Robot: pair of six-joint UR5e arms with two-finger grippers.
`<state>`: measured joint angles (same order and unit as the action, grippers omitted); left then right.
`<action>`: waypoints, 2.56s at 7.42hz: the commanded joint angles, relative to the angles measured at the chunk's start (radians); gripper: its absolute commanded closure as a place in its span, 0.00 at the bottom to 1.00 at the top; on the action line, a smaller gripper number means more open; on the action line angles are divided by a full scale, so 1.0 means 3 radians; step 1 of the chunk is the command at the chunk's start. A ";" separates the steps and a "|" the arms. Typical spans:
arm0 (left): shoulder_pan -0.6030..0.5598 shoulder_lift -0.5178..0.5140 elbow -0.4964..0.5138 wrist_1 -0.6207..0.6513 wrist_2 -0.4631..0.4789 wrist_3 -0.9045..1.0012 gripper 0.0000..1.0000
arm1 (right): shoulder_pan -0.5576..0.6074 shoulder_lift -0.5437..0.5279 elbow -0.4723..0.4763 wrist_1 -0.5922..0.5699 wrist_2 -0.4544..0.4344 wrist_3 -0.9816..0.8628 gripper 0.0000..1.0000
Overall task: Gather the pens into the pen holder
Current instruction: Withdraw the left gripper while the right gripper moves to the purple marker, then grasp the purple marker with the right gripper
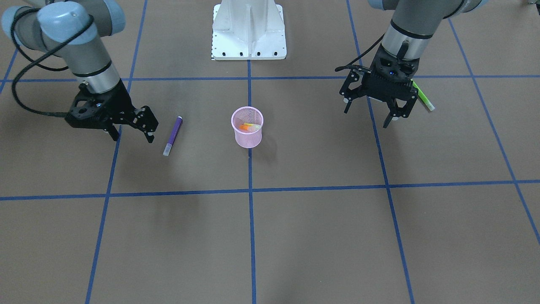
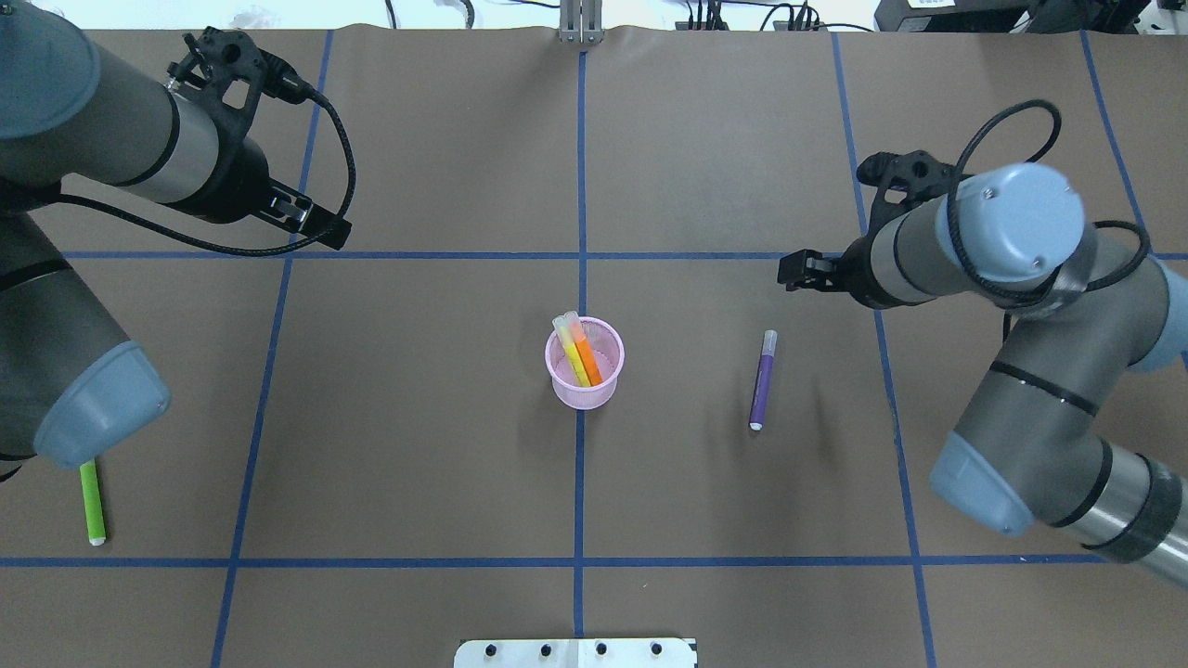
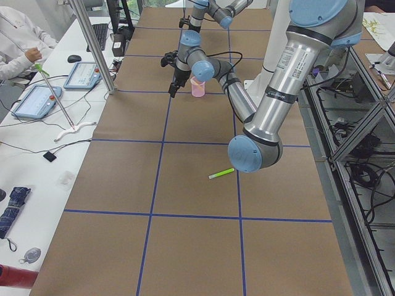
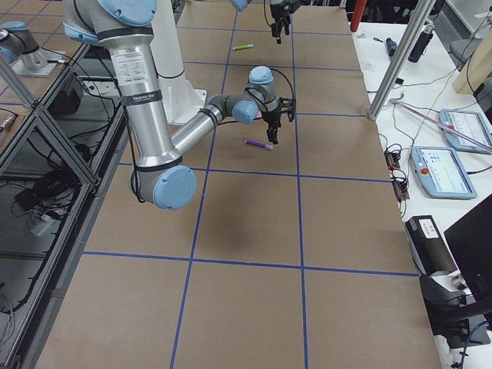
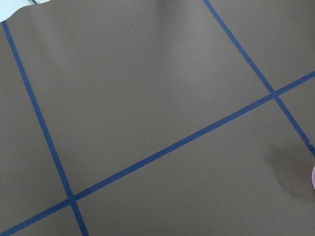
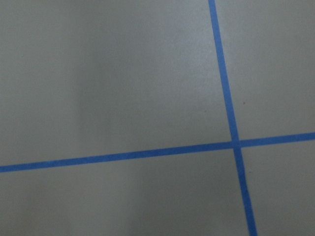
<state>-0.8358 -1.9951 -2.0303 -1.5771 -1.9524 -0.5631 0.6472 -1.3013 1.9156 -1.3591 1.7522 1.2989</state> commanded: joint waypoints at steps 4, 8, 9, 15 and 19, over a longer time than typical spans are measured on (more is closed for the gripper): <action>0.0030 -0.0002 -0.0018 0.0001 0.0131 -0.0005 0.00 | -0.0628 0.0012 -0.0239 -0.0021 -0.0636 0.0446 0.34; 0.0030 0.0003 -0.0012 0.0001 0.0198 -0.0005 0.00 | -0.0634 0.0251 -0.0458 -0.0046 -0.0636 0.0446 0.37; 0.0030 0.0003 -0.0007 0.0001 0.0198 -0.0005 0.00 | -0.0628 0.0272 -0.0484 -0.0046 -0.0636 0.0446 0.42; 0.0035 0.0013 0.0008 0.0001 0.0203 -0.0015 0.00 | -0.0613 0.0247 -0.0485 -0.0046 -0.0625 0.0436 0.78; 0.0035 0.0008 0.0008 0.0001 0.0198 -0.0015 0.00 | -0.0506 0.0267 -0.0403 -0.0107 -0.0630 0.0426 1.00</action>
<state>-0.8253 -1.9924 -2.0279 -1.5769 -1.8929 -0.5676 0.4755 -1.2260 1.7797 -1.3813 1.5655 1.4290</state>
